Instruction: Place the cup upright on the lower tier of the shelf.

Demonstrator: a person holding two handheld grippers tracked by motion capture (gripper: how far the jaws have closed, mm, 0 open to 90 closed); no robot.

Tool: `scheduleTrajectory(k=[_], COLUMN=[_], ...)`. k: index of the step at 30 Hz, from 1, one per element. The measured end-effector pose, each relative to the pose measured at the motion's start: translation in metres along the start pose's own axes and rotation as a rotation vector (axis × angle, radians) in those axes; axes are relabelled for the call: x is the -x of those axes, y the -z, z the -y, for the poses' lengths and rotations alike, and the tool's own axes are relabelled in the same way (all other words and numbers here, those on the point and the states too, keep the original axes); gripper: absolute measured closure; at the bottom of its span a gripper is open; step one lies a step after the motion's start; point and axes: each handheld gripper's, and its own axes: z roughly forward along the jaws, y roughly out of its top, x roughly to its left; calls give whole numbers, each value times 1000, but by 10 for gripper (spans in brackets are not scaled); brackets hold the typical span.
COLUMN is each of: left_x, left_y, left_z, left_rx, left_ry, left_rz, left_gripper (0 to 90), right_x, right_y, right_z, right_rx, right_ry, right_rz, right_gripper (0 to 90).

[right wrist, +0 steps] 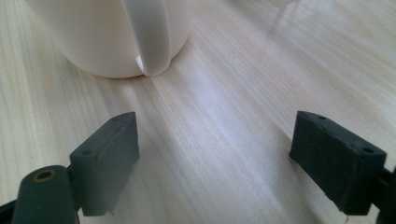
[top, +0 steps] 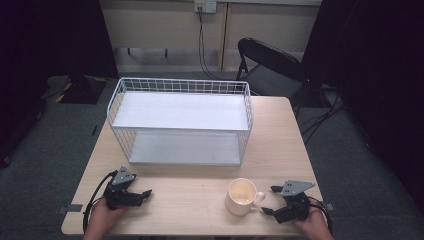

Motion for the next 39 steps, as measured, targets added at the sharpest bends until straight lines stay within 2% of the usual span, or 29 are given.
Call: scheduleTrajectory(k=[7,11,12,14,19,20,26,34,39], left_x=[0,0,0,0,0,0,0,0,0], left_y=[0,0,0,0,0,0,0,0,0], left_z=[0,0,0,0,0,0,0,0,0], left_rx=[0,0,0,0,0,0,0,0,0], left_ry=[1,1,1,1,1,1,1,0,1], left_rz=[0,1,1,1,1,1,1,0,1], left_gripper=[144,144,143,143,143,143,143,143,143], right_x=[-1,-3,-3,-5,-6,-6,-8,-10,-9], right_y=[0,1,2,4,15,22,34,42,43], right_z=[0,-4,-7,-10,-15,-19,-26,-37,-43], right_rx=[2,-23,-35,-32,14,37,76,75,88], right_ry=[-17,-37,-61,-61,-73,-80,-92,-95,-112], right_rz=[10,-9,-41,-47,-42,-50,-60,-31,-32], right_gripper=[151,154,161,166,176,194,209,215,219])
